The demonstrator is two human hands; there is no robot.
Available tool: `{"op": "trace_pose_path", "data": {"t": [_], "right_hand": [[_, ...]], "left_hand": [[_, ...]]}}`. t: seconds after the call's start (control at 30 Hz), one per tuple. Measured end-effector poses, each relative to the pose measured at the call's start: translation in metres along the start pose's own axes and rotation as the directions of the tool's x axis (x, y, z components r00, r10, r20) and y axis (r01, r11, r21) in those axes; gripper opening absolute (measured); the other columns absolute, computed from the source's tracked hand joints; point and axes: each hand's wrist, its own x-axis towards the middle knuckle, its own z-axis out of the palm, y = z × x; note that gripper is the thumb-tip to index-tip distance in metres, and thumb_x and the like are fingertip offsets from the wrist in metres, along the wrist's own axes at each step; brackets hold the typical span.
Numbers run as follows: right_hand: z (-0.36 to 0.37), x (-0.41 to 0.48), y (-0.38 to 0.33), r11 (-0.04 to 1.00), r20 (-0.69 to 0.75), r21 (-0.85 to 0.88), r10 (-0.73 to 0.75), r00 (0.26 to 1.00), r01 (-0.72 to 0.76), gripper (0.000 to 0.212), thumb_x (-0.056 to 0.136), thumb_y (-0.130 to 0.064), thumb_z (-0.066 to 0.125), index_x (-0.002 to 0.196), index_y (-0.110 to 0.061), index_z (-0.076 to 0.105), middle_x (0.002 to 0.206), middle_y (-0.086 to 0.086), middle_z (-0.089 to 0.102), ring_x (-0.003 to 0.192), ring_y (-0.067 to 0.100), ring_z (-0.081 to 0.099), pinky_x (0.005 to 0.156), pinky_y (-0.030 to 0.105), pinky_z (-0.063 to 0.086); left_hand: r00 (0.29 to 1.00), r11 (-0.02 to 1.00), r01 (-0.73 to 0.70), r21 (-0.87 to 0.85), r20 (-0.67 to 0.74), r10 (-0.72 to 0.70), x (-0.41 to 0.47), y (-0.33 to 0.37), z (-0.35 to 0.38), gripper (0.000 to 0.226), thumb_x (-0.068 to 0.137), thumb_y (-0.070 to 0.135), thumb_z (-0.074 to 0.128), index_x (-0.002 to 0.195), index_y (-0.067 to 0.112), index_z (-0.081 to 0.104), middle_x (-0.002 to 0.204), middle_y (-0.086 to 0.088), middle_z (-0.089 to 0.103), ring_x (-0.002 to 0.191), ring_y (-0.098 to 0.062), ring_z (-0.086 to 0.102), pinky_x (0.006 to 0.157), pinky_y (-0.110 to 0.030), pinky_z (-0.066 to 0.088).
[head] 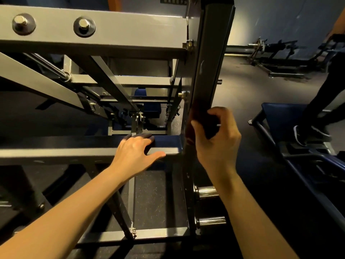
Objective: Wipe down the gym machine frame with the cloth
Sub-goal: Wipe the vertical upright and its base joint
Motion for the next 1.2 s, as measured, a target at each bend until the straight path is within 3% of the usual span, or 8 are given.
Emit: {"op": "trace_pose_path", "data": {"t": [0.2,0.47,0.57,0.67,0.83,0.93,1.03,1.2], "right_hand": [[-0.002,-0.054,0.029,0.999,0.187,-0.039,0.024,0.982,-0.017,0.017,0.093,-0.021,0.073,0.107,-0.016,0.064,0.106,-0.013,0.058,0.092,0.004,0.065,0.073,0.03,0.06],[-0.007,0.027,-0.003,0.97,-0.032,-0.081,-0.231,0.972,0.228,0.016,0.093,-0.009,0.074,0.107,-0.003,0.069,0.111,0.004,0.061,0.098,0.001,0.057,0.087,0.012,0.049],[-0.003,-0.026,0.02,0.995,0.162,-0.045,-0.083,0.983,0.091,0.016,0.093,-0.014,0.073,0.108,-0.009,0.07,0.114,-0.014,0.055,0.101,-0.004,0.059,0.085,0.021,0.055],[-0.003,-0.046,0.029,0.997,0.264,-0.066,-0.008,0.964,0.027,0.016,0.092,-0.018,0.073,0.107,-0.013,0.07,0.112,-0.012,0.059,0.099,-0.001,0.061,0.08,0.027,0.058],[-0.011,0.02,-0.001,0.979,0.086,-0.069,-0.184,0.979,0.19,0.019,0.094,-0.014,0.071,0.11,-0.004,0.072,0.112,0.004,0.062,0.1,-0.001,0.054,0.087,0.011,0.049],[-0.01,-0.004,0.012,0.983,0.128,-0.061,-0.162,0.978,0.171,0.022,0.094,-0.016,0.071,0.109,-0.001,0.071,0.11,0.005,0.062,0.098,0.003,0.058,0.084,0.019,0.054],[-0.01,-0.022,0.021,0.989,0.163,-0.062,-0.119,0.979,0.13,0.021,0.094,-0.021,0.07,0.107,-0.005,0.072,0.109,0.0,0.06,0.095,0.003,0.06,0.077,0.026,0.057],[-0.016,0.057,-0.022,0.956,-0.033,-0.093,-0.284,0.958,0.28,0.021,0.096,-0.02,0.067,0.107,-0.003,0.072,0.11,0.003,0.058,0.095,-0.002,0.051,0.084,0.01,0.049]], "left_hand": [[1.0,1.0,-0.02,0.015,-0.004,0.02,0.005,0.007,-0.012,0.072,0.089,0.075,0.048,0.139,0.024,0.058,0.133,-0.001,0.062,0.128,-0.019,0.053,0.117,-0.046,0.03],[0.843,0.901,-0.366,-0.235,-0.495,0.213,0.027,0.059,-0.067,0.06,0.093,0.054,0.051,0.141,0.02,0.059,0.141,0.004,0.061,0.135,-0.012,0.05,0.119,-0.048,0.035],[0.833,0.867,-0.426,-0.258,-0.487,0.265,0.032,0.07,-0.075,0.06,0.092,0.051,0.053,0.143,0.02,0.057,0.144,0.006,0.058,0.137,-0.011,0.047,0.118,-0.052,0.035],[0.834,0.871,-0.439,-0.222,-0.461,0.303,0.034,0.071,-0.078,0.057,0.091,0.053,0.052,0.136,0.02,0.063,0.139,0.006,0.061,0.134,-0.011,0.049,0.116,-0.056,0.034],[0.844,0.861,-0.43,-0.27,-0.458,0.278,0.038,0.075,-0.092,0.035,0.098,0.044,0.051,0.113,0.024,0.075,0.113,0.016,0.069,0.118,-0.005,0.054,0.115,-0.052,0.033],[0.863,0.847,-0.427,-0.317,-0.424,0.276,0.039,0.073,-0.097,0.03,0.101,0.04,0.05,0.106,0.027,0.076,0.1,0.026,0.065,0.108,-0.007,0.059,0.107,-0.054,0.041],[0.858,0.844,-0.438,-0.311,-0.424,0.289,0.036,0.071,-0.093,0.021,0.101,0.03,0.06,0.112,0.023,0.076,0.098,0.021,0.066,0.1,-0.009,0.061,0.101,-0.051,0.046],[0.857,0.872,-0.386,-0.302,-0.468,0.217,0.036,0.071,-0.087,0.028,0.096,0.02,0.068,0.123,0.022,0.074,0.099,0.006,0.069,0.098,-0.013,0.059,0.097,-0.042,0.048]]}}
